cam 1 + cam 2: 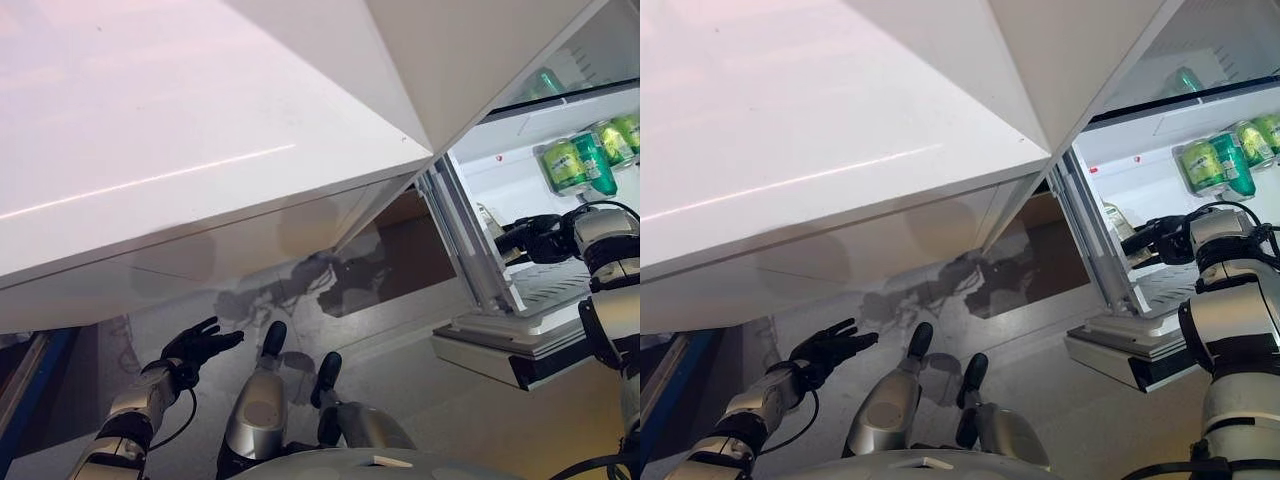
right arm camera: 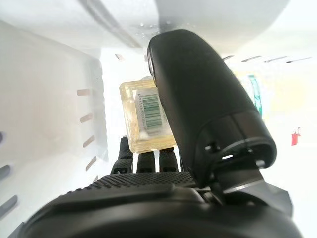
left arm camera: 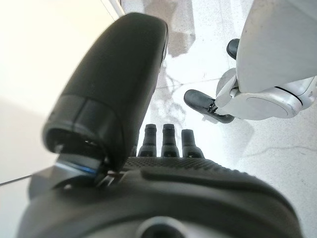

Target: Put drinks into fridge and close the fridge

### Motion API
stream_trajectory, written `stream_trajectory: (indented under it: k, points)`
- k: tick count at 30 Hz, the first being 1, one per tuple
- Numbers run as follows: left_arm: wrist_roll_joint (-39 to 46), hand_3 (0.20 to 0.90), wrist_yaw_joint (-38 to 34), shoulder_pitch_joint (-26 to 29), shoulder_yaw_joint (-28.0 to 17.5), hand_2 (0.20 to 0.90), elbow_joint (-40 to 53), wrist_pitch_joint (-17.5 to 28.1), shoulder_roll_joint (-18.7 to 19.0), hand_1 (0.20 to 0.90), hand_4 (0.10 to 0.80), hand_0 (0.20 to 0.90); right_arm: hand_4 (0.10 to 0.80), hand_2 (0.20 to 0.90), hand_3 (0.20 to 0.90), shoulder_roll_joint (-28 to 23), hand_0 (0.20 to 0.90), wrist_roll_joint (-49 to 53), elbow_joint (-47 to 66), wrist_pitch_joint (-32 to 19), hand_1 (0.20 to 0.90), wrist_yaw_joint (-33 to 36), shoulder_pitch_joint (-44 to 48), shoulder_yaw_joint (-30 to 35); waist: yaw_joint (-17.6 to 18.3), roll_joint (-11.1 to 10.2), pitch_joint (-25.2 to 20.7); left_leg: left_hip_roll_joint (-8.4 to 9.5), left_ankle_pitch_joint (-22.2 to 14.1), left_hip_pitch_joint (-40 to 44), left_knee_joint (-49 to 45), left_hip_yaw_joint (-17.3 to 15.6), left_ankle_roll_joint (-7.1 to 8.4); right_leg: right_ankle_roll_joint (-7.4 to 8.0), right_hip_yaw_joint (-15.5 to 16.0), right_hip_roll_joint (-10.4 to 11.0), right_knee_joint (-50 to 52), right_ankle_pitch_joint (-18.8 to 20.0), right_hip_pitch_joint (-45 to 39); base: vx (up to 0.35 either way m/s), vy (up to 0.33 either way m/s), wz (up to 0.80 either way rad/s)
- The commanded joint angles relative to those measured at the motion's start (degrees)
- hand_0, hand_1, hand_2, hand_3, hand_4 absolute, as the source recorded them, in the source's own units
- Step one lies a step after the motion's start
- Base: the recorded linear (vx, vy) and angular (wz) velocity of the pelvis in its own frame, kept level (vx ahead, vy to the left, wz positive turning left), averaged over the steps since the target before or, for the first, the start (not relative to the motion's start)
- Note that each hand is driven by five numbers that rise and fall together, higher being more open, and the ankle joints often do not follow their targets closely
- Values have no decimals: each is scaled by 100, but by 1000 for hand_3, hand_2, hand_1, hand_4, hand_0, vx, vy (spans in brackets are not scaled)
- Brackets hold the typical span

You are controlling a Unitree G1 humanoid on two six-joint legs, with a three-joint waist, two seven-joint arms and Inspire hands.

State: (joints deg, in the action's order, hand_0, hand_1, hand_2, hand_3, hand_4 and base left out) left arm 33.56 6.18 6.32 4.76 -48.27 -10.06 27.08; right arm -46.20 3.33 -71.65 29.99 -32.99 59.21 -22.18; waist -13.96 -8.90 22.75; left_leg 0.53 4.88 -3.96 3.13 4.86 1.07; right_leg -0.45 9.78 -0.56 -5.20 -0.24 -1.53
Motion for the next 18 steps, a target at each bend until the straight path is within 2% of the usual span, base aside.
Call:
stream_trajectory:
  k: [1, 11, 14, 18]
  points:
    - [-190, 900, -53, -313, 174, 900, 84, 88, 250, 900, 800, 900, 800, 900, 900, -432, 900, 64, 61, -84, 900, 394, 305, -279, 12, 79, -321, 183, -301, -326, -256, -103, -175, 253, -129, -17, 334, 489, 622, 0, 0, 0]
    - [-230, 900, -44, -356, 157, 900, -42, 106, 206, 900, 800, 900, 800, 900, 900, -618, 900, 354, 179, -131, 900, 520, 155, -93, 123, 46, -501, 155, -334, -139, -184, -159, -193, 256, -201, -28, 322, 454, 502, 3, 3, -1]
    - [-311, 900, -8, -418, 137, 900, -114, 107, 185, 900, 800, 900, 800, 900, 900, -749, 900, 486, 287, -325, 900, 574, 48, -19, 186, 30, -616, 145, -352, -29, -147, -185, -197, 258, -229, -29, 306, 436, 423, 44, 35, -5]
    - [-416, 900, 70, -503, 127, 900, -271, 146, 146, 900, 800, 900, 800, 900, 900, -997, 900, 765, 635, -635, 900, 1047, -61, 98, 322, 20, -826, 119, -387, 131, -96, -291, -195, 275, -269, -20, 286, 409, 324, 53, 42, -2]
